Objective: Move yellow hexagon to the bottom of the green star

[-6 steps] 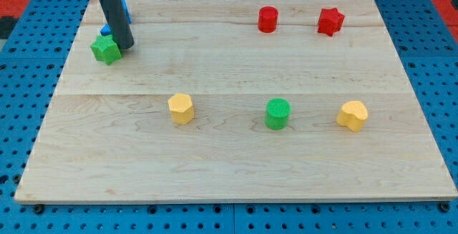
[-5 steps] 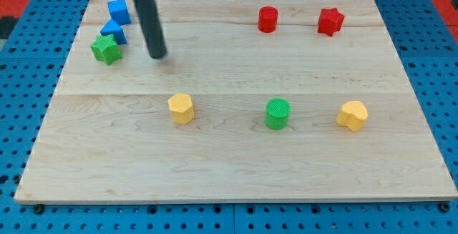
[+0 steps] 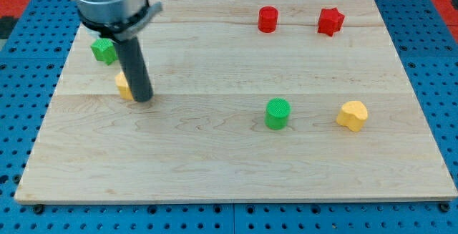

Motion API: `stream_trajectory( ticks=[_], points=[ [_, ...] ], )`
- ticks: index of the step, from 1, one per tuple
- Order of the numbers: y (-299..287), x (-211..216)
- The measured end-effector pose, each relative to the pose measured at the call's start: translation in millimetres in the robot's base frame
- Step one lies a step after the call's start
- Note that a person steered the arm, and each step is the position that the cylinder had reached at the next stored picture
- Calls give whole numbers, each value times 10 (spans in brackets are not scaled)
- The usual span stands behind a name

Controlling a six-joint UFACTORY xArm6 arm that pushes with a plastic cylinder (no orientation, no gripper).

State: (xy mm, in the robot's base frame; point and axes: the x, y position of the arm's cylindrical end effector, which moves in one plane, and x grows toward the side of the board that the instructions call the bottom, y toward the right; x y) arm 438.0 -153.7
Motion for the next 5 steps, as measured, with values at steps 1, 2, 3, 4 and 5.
stream_trajectory(
  ticks=[1,2,3,4,5],
  points=[
    [-250,-130],
    [-356,-268],
    [-235,-222],
    [887,-263],
    [1989,-271]
  ],
)
